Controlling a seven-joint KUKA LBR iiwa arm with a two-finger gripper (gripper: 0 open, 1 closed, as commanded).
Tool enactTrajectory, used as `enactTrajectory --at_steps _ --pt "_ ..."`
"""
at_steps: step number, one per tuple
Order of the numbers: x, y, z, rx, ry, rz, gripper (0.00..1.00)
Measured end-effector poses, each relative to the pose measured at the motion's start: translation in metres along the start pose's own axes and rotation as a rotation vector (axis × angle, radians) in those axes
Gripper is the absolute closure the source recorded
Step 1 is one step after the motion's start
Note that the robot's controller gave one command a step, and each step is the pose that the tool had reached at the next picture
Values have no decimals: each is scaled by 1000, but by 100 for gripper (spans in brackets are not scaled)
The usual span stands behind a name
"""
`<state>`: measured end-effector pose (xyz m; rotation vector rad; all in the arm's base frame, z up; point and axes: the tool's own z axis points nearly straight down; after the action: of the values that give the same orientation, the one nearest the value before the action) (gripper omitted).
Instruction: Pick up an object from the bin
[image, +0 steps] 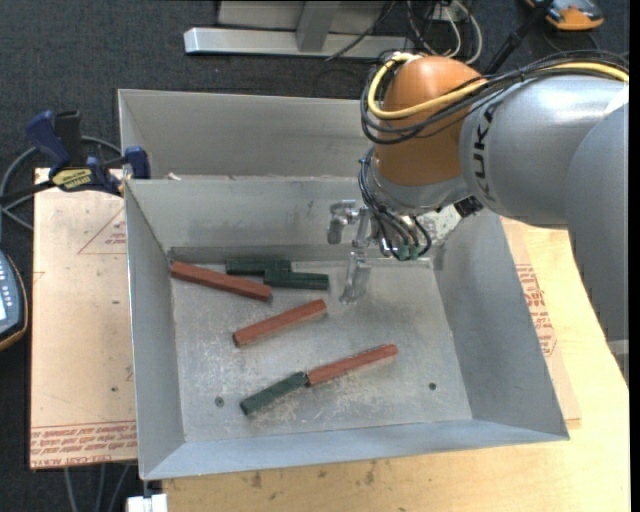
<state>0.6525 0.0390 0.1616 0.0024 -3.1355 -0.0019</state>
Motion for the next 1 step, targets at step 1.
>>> enactTrajectory --at_steps 1 --pt "33 58 91 0 -7 -352 0"
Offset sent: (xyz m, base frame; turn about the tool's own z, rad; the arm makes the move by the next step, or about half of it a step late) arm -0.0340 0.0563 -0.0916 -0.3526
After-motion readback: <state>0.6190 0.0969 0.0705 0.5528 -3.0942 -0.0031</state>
